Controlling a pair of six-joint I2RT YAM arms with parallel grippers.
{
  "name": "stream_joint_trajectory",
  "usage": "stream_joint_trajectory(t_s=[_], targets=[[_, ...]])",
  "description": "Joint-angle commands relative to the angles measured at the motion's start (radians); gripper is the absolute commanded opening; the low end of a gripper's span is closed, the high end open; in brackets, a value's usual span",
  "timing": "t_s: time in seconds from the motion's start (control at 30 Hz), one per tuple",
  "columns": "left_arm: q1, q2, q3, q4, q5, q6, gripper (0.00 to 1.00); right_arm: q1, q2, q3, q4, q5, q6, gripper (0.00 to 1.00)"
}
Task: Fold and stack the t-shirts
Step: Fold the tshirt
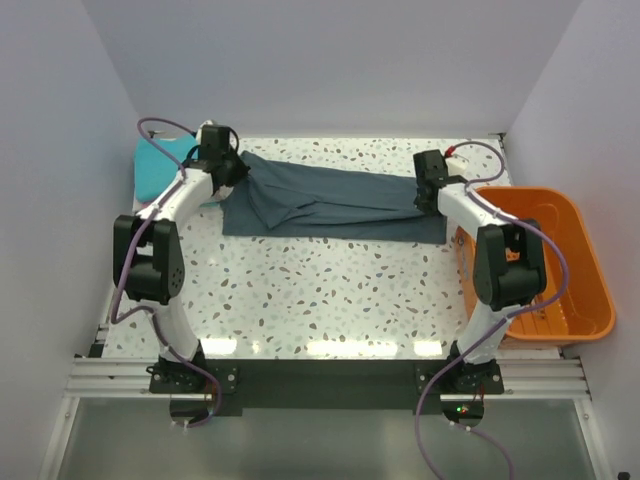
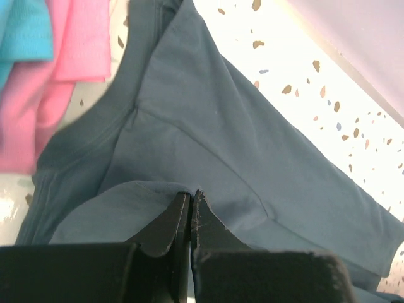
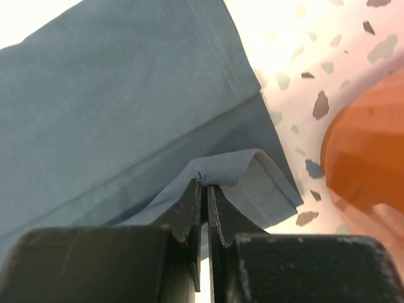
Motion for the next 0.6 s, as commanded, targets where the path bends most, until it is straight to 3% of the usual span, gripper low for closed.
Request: stream_joint_trajectory(t_s=[0.0, 0.43, 0.53, 0.57], targets=[[0.025, 0.047, 0.089, 0.025, -0.009, 0.031, 0.0, -0.016, 0.041, 0.08, -0.017, -0.012, -0.039, 0.0], [0.048, 0.29, 0.307, -0.001, -0.034, 0.04, 0.0, -0.044, 0.189, 0.21, -0.04, -0.02, -0.044, 0.04], [0.048, 0.349, 0.387, -0.025, 0.002, 0.078, 0.3, -0.047, 0.227, 0.273, -0.069, -0.003, -0.058, 0.24], [0.048, 0.361, 0.41, -0.047, 0.0, 0.08, 0.64, -0.045, 0.241, 0.31, -0.08, -0.003, -0.061, 0.35]])
